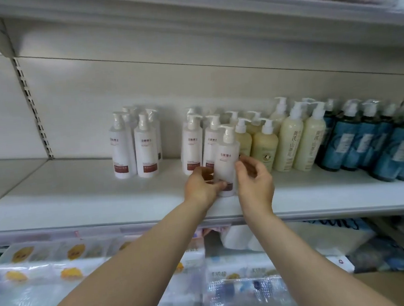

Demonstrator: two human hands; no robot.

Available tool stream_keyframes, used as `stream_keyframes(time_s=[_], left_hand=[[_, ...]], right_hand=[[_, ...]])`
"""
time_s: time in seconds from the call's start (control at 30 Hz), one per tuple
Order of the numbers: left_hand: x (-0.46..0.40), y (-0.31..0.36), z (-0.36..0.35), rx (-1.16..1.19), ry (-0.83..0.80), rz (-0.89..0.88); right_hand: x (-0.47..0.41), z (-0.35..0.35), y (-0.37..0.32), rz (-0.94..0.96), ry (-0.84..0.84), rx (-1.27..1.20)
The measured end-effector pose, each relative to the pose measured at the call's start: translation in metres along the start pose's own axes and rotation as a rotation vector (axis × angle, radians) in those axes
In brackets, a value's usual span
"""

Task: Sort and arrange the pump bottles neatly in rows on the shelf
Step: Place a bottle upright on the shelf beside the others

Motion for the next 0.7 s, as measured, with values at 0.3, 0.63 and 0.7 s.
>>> stream_keyframes(time_s=[0.3, 0.63, 0.7], left_hand=[[0.005, -0.001, 0.063, 0.080, 0.269, -0.008], [-0.018, -0.022, 0.157, 0.023, 0.404, -0.025], [-0.025, -0.024, 0.161, -0.008, 0.364, -0.028]], right_hand=[[0.023, -0.039, -0.027, 0.024, -0.089, -0.097], [0.051, -0.145, -0.024, -0.141, -0.516, -0.023], [0.051, -0.165, -0.019, -0.145, -0.591, 0.025]])
Point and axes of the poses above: each hand's wrist, its own x-axis away from the middle knuckle, its own z-axis out of the back of the hand, y = z × x, the point moved 6 cm from there along -x, towards the middle knuckle, and after that the axes turned 2 degrees about z, right-handed, at the moved point
